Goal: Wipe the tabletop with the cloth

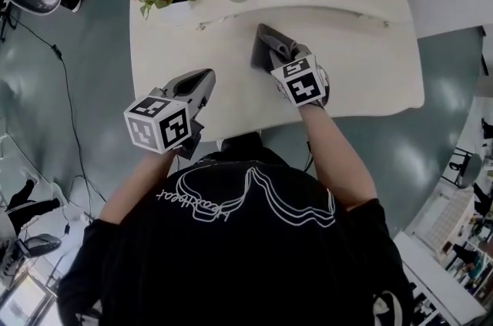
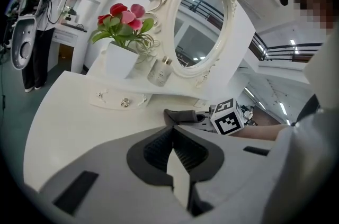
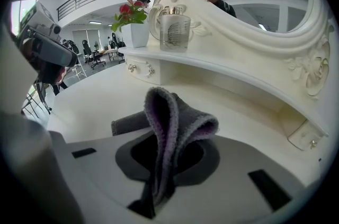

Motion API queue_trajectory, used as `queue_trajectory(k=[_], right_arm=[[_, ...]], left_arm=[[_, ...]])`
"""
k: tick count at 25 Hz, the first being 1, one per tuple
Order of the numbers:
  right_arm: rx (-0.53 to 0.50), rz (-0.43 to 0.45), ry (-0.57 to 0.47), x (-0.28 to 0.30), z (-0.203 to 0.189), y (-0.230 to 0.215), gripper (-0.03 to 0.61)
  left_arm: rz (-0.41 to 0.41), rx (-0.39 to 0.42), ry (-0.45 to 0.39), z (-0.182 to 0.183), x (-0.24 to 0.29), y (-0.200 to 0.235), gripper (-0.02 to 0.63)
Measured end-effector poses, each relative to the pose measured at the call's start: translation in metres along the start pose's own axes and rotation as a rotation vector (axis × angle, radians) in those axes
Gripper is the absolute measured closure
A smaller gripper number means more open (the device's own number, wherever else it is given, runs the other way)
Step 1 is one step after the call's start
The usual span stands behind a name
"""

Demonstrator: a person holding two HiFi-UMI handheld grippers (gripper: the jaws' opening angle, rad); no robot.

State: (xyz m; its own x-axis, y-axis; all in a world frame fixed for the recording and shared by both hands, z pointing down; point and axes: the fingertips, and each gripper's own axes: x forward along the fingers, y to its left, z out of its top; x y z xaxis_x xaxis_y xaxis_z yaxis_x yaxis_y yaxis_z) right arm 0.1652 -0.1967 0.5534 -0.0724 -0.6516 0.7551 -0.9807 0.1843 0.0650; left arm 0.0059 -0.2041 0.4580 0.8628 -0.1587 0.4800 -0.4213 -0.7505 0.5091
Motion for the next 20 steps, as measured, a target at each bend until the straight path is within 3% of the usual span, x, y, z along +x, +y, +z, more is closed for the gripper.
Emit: queue_trajectory(k=[11,20], right_arm=[[-0.007,0.003,-0.017,-0.007,-0.007,-0.017,0.526],[-0.038,0.032,-0.025,-0.02,-0.025,-0.059,0.526]], left_arm=[[0.016,0.042,0.004,0.009,0.013,-0.012,0.609],[0.074,-0.004,-0.036,0.016,0.039,-0.043,0.609]])
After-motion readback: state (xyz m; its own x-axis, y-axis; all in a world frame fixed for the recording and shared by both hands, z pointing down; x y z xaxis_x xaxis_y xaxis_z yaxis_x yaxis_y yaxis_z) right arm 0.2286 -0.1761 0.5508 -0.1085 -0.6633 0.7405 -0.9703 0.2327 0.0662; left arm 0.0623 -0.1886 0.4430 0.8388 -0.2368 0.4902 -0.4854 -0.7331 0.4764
